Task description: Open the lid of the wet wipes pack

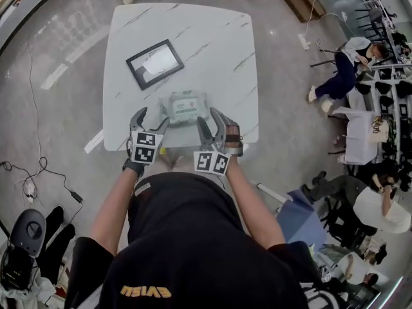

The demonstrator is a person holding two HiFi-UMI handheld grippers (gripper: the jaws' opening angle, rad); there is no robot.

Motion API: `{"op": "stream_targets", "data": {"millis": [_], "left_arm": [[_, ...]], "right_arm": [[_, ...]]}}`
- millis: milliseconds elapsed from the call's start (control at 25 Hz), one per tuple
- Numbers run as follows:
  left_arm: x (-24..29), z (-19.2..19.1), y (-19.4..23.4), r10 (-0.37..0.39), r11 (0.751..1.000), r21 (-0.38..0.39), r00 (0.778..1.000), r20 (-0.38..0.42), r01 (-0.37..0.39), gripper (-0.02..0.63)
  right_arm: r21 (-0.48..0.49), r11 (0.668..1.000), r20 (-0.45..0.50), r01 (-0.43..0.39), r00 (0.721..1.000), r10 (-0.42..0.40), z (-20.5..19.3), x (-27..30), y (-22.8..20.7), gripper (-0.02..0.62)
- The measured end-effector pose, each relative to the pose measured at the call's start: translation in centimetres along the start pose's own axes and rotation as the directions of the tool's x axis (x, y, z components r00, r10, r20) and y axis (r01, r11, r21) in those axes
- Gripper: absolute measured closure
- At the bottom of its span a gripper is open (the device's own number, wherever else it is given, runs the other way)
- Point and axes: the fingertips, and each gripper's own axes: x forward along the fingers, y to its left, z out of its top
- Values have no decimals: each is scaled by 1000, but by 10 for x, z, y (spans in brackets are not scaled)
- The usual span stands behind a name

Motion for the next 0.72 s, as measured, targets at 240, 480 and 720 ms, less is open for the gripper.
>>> {"op": "stream_targets", "data": {"millis": [240,480,720], "left_arm": [[25,-10,-8,-64,998,8,998,-20,64,262],[46,-9,-13,-96,995,-1,995,-22,96,334],[63,-27,-11,-129,992,-12,990,-48,129,438]], "right_arm": [[-54,998,-79,-46,996,41,-11,23,20,347],[-106,988,-118,-108,988,96,-27,47,44,347],[-119,984,-106,-130,987,118,-25,63,59,347]]}}
